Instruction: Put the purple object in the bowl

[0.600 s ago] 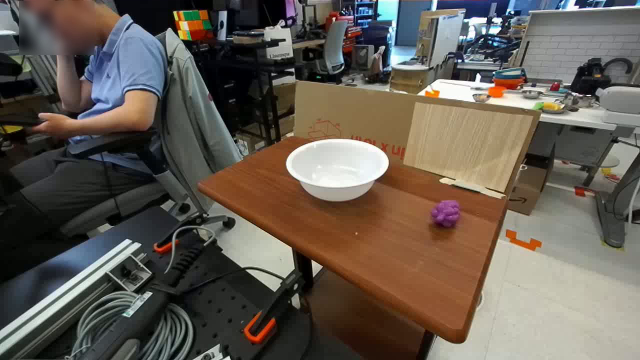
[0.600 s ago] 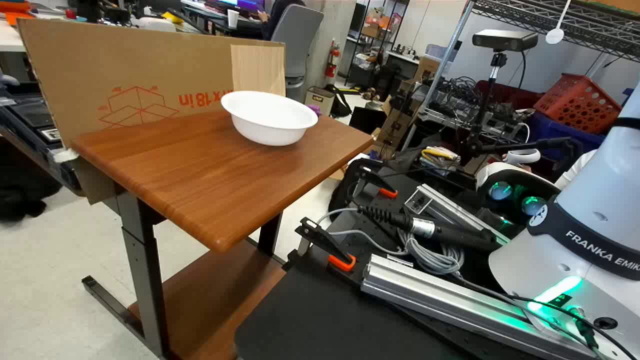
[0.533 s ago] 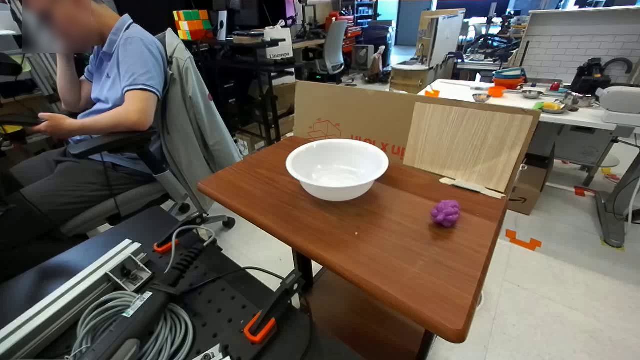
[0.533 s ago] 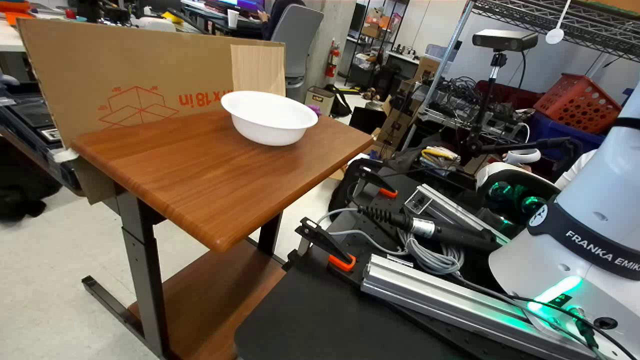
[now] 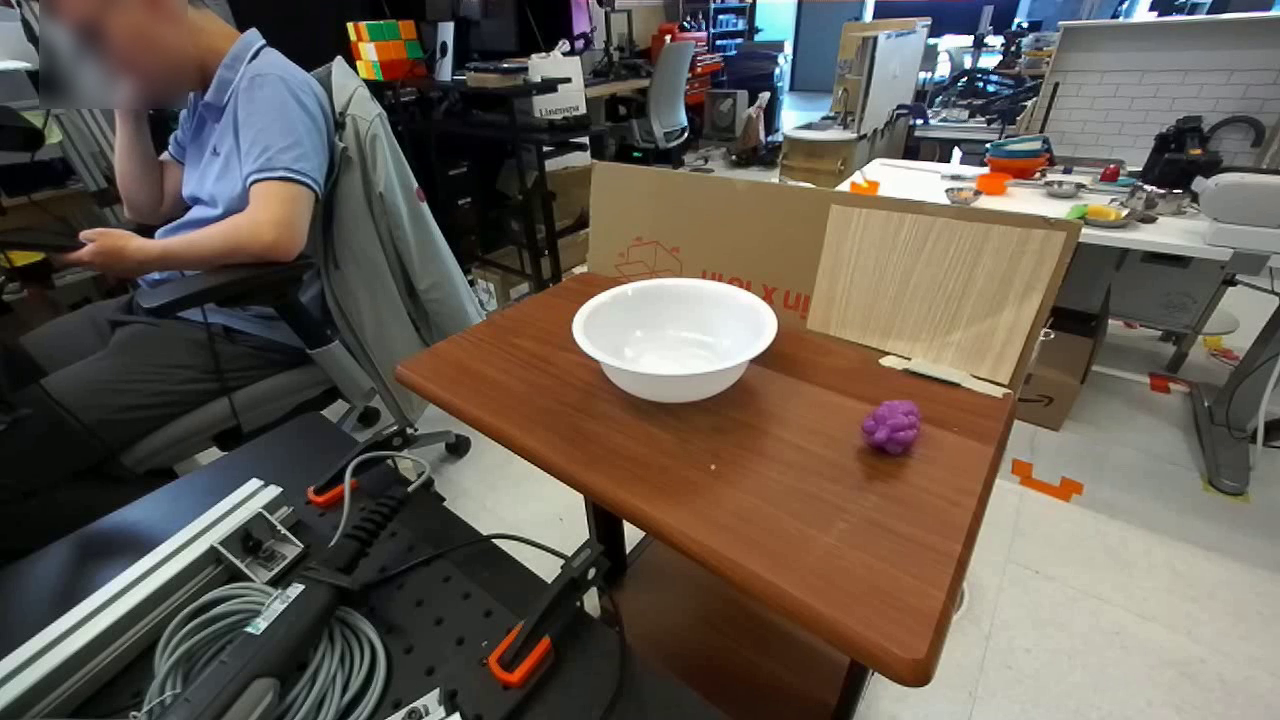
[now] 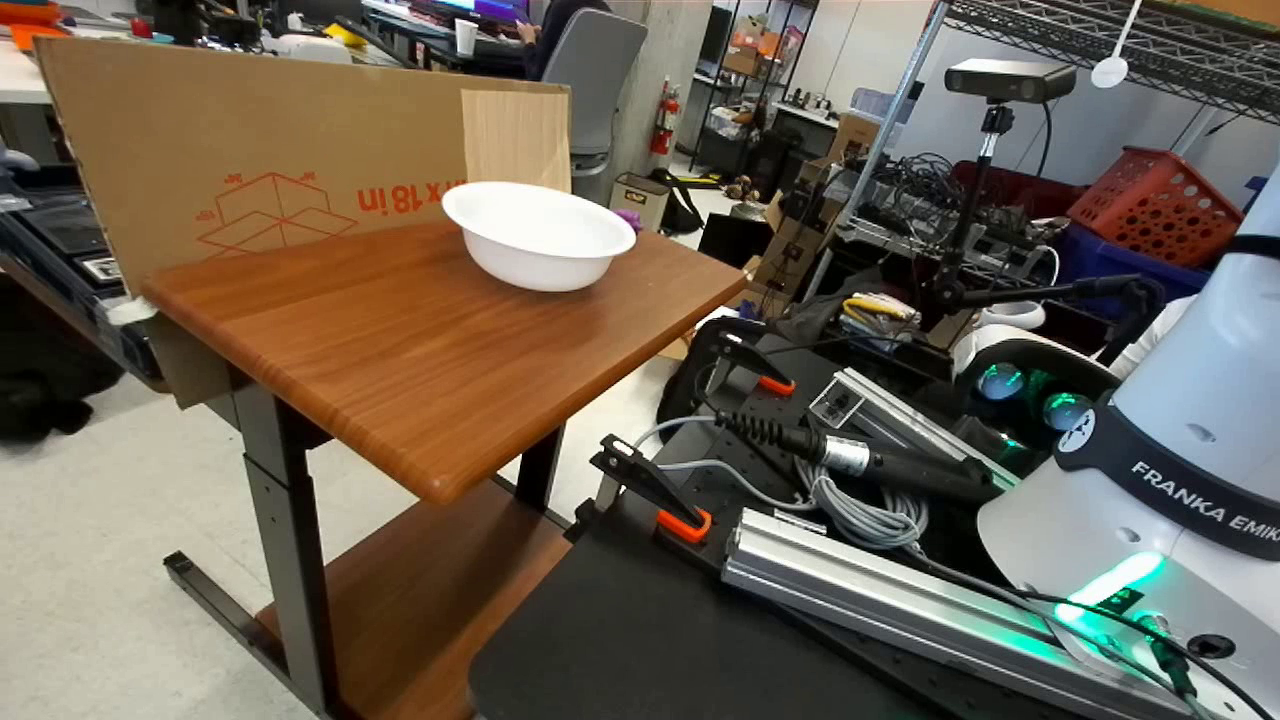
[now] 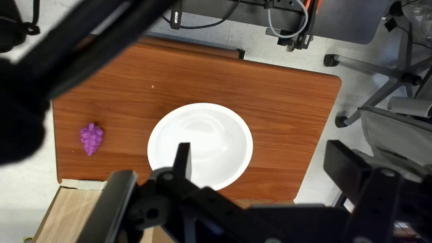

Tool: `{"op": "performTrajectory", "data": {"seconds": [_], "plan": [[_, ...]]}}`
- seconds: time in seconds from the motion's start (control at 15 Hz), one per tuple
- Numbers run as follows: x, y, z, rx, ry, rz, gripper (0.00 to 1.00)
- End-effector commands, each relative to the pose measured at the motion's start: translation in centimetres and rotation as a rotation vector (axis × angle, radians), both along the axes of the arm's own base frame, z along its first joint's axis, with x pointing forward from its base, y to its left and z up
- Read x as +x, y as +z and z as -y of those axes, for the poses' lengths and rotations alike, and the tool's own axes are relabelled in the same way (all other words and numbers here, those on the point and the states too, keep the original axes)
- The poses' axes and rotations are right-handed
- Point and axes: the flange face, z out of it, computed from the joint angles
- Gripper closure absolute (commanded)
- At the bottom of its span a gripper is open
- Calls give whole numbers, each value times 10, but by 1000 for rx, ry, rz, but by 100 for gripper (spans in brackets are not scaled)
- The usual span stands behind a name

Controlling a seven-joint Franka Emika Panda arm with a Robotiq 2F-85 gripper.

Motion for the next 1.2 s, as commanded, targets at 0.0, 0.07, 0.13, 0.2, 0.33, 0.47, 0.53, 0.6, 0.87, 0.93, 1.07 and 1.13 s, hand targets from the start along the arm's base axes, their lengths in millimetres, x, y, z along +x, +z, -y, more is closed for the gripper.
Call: {"op": "performTrajectory", "data": {"seconds": [0.0,0.07,0.13,0.2,0.33,0.47,0.53,0.6,0.87,0.93,1.07,1.13], "plan": [[20,-4,3,14,-37,8,0],[32,-8,8,16,-76,27,0],[51,-15,17,22,-132,44,0],[67,-23,31,31,-197,66,0],[96,-42,59,43,-306,77,0],[121,-64,86,37,-414,68,0],[133,-76,100,32,-458,50,0],[145,-89,113,19,-498,21,0],[183,-129,157,-41,-620,-13,0],[192,-137,165,-51,-642,-18,0],[210,-153,176,-74,-668,-27,0],[220,-163,178,-79,-666,-27,0]]}}
